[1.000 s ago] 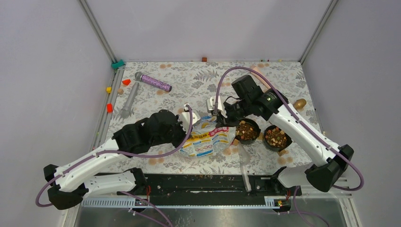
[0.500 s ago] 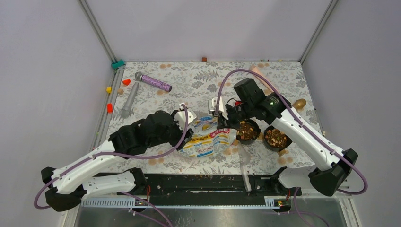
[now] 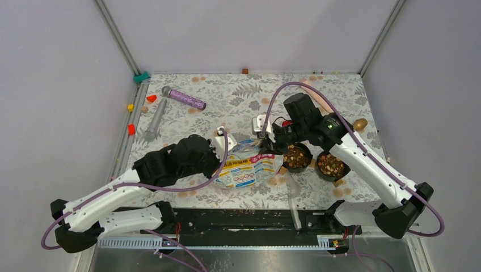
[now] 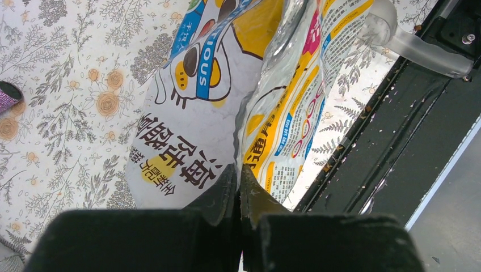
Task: Serve the pet food
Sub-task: Close the pet food bag at the center of the board.
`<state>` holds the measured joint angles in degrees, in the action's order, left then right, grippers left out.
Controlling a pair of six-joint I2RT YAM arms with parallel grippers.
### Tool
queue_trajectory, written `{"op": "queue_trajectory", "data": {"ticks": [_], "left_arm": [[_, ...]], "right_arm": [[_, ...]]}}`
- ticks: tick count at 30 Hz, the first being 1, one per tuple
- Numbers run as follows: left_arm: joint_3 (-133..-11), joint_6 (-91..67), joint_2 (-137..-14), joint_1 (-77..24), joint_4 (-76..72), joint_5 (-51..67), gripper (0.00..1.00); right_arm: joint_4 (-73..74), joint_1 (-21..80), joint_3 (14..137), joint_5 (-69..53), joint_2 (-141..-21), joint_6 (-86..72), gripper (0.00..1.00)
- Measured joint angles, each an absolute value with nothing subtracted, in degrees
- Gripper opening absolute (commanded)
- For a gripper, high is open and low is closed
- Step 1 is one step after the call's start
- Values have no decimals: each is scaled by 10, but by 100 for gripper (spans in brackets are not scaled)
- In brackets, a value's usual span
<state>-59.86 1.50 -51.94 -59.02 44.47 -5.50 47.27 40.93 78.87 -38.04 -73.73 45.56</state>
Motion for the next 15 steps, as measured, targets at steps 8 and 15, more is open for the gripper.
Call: {"op": "queue_trajectory", "data": {"ticks": [8, 15], "left_arm": [[-599, 14, -519, -590, 445, -55, 0], [-598, 11, -519, -590, 444, -54, 0]], "right_arm": [[464, 412, 799, -427, -728, 444, 48], [472, 440, 818, -425, -770, 451, 45]]}}
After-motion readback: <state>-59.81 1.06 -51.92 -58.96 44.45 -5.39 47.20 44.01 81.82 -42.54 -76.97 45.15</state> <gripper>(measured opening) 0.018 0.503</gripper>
